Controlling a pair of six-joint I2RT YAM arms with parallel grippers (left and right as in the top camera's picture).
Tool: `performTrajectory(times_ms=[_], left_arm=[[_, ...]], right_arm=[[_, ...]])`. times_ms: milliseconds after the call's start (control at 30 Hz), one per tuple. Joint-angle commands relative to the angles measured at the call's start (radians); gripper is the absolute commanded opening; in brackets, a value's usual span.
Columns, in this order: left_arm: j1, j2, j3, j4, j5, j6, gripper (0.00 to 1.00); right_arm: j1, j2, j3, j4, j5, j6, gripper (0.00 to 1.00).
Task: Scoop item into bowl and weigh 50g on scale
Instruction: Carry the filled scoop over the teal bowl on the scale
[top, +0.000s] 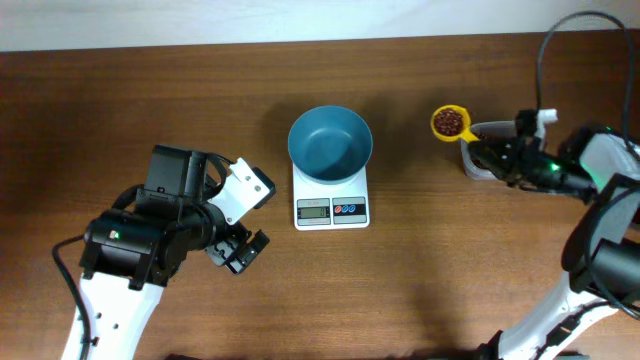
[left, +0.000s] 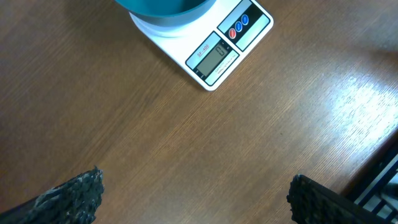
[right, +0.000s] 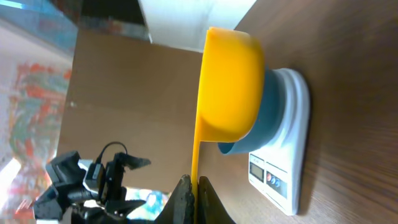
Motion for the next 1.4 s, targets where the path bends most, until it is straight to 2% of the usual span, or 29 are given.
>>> performTrajectory(times_ms=[0, 200, 533, 733, 833, 967, 1367], left_arm=[[0.006, 0.007, 0.018, 0.002, 0.000, 0.019, 0.99], [0.006, 0.007, 0.018, 0.002, 0.000, 0.019, 0.99], [0.006, 0.007, 0.018, 0.002, 0.000, 0.019, 0.99], [0.006, 0.007, 0.018, 0.002, 0.000, 0.019, 0.99], [0.006, 0.007, 0.018, 0.002, 0.000, 0.019, 0.99], [0.006, 0.007, 0.018, 0.002, 0.000, 0.019, 0.99], [0.006, 0.007, 0.018, 0.002, 0.000, 0.019, 0.99]], right_arm=[[0.069, 0.005, 0.086, 0.000, -0.042, 0.006, 0.04], [0.162, 0.005, 0.161, 0.002, -0.042, 0.029, 0.04], [0.289, 0.005, 0.169, 0.029, -0.042, 0.068, 0.04], [0.345, 0.005, 0.169, 0.227, -0.038, 0.268, 0.04], [0.359, 0.005, 0.169, 0.333, 0.019, 0.386, 0.04], [0.389, 0.005, 0.169, 0.414, 0.056, 0.455, 0.04], [0.475, 0.005, 0.169, 0.443, 0.301, 0.455, 0.04]])
